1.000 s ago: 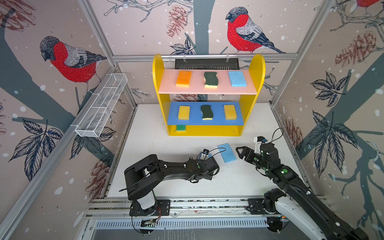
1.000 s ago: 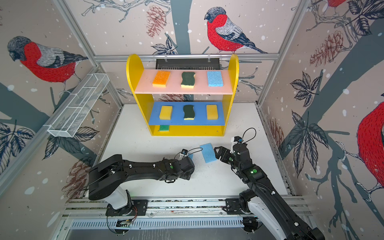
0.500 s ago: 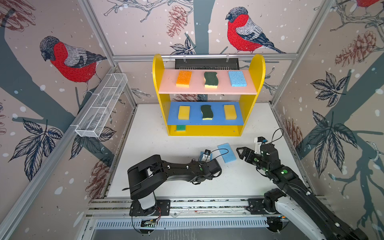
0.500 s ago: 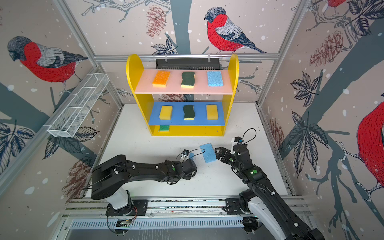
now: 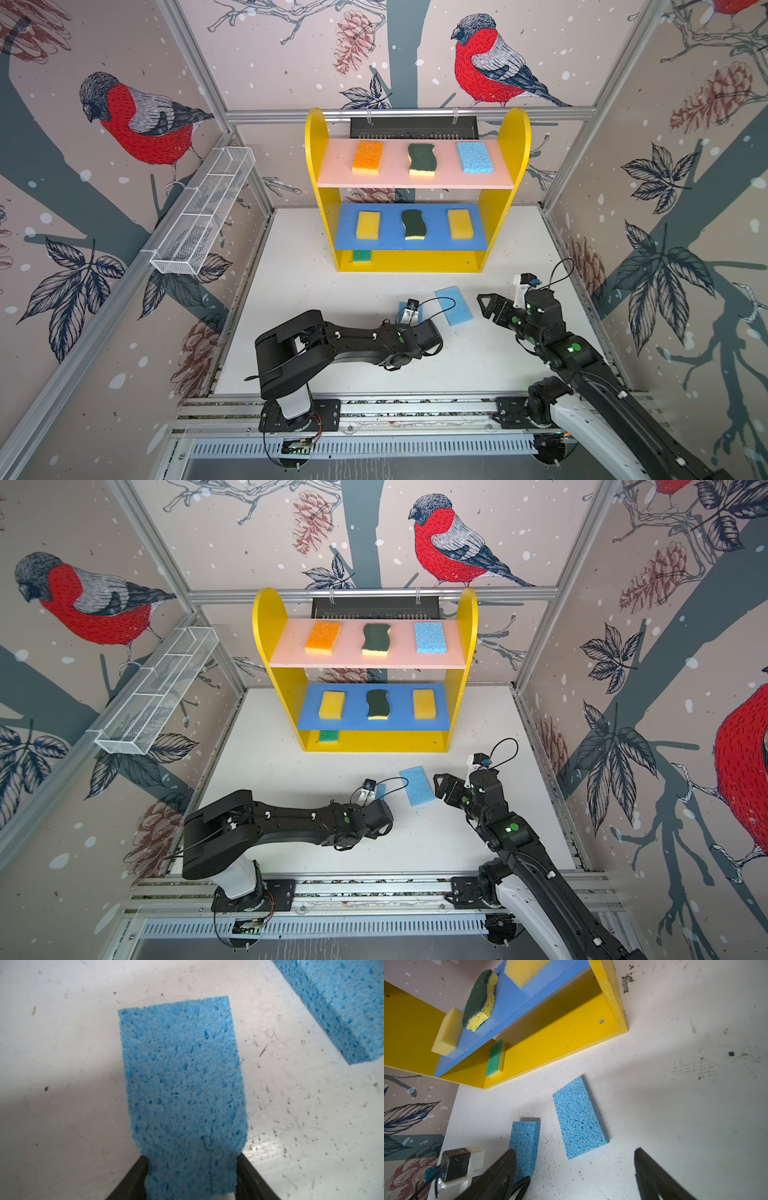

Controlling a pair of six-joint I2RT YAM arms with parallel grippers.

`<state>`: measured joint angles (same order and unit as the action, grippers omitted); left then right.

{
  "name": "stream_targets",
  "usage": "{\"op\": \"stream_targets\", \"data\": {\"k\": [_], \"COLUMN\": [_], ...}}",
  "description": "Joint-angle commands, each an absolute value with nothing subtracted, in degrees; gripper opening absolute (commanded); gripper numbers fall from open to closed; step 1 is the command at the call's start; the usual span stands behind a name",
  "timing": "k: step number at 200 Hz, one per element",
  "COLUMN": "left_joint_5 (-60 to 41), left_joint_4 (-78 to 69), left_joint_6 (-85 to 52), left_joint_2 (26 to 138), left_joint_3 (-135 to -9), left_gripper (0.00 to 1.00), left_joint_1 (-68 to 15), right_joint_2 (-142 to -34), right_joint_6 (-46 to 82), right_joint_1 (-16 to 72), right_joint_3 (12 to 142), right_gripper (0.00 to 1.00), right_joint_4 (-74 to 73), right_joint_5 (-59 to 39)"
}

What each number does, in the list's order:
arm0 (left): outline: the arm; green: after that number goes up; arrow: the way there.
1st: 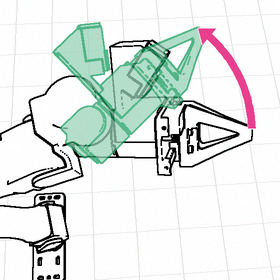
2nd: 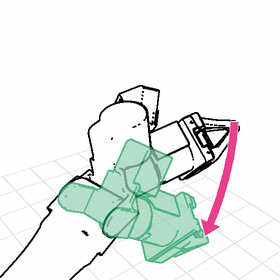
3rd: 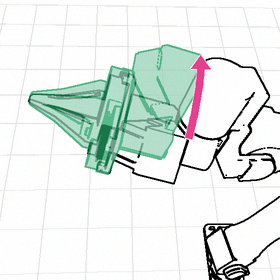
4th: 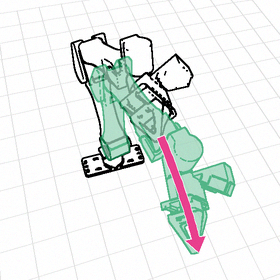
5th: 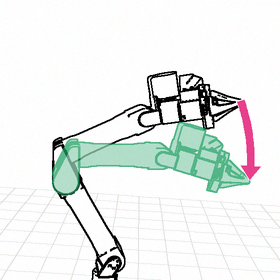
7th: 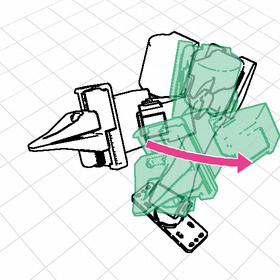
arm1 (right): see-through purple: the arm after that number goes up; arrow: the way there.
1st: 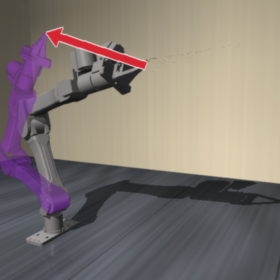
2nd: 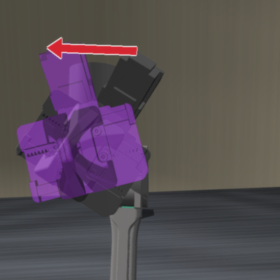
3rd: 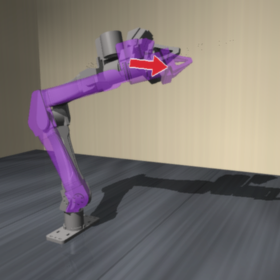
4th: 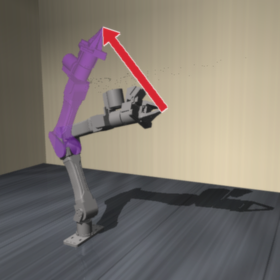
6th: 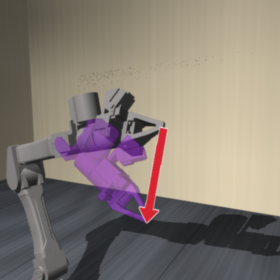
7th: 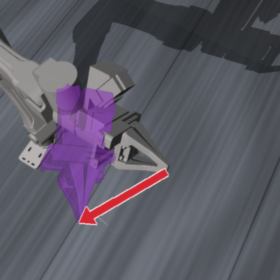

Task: Place and organize the cleaning sponges onto the shelf
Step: 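Lift the blue sponge and carry it toward the space under the blue shelf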

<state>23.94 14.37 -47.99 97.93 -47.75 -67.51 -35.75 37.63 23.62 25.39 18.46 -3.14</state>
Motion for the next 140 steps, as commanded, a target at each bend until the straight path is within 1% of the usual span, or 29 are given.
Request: {"op": "stream_targets", "data": {"k": [1, 60, 93, 140], "left_joint_5": [20.6, 23.5, 24.8, 26.1], "left_joint_4": [23.2, 22.5, 21.7, 19.1], "left_joint_6": [-48.4, -44.9, -41.6, -40.6], "left_joint_2": [98.7, 97.5, 99.5, 103.2], "left_joint_3": [-48.0, -53.2, -56.8, -62.0], "left_gripper": [0.57, 0.59, 0.59, 0.59], "left_joint_1": [-67.1, -61.9, -59.3, -56.0], "right_joint_2": [-34.9, -34.2, -33.7, -33.6], "right_joint_6": [36.6, 35.0, 35.0, 35.5], "right_joint_1": [23.6, 23.5, 23.5, 23.4], "right_joint_3": [25.9, 27.9, 28.1, 28.1], "right_gripper": [0.89, 0.89, 0.89, 0.88], "right_joint_4": [19.6, 20.7, 20.7, 20.4], "right_joint_5": [-1.1, -0.4, -0.6, -1.4]}}
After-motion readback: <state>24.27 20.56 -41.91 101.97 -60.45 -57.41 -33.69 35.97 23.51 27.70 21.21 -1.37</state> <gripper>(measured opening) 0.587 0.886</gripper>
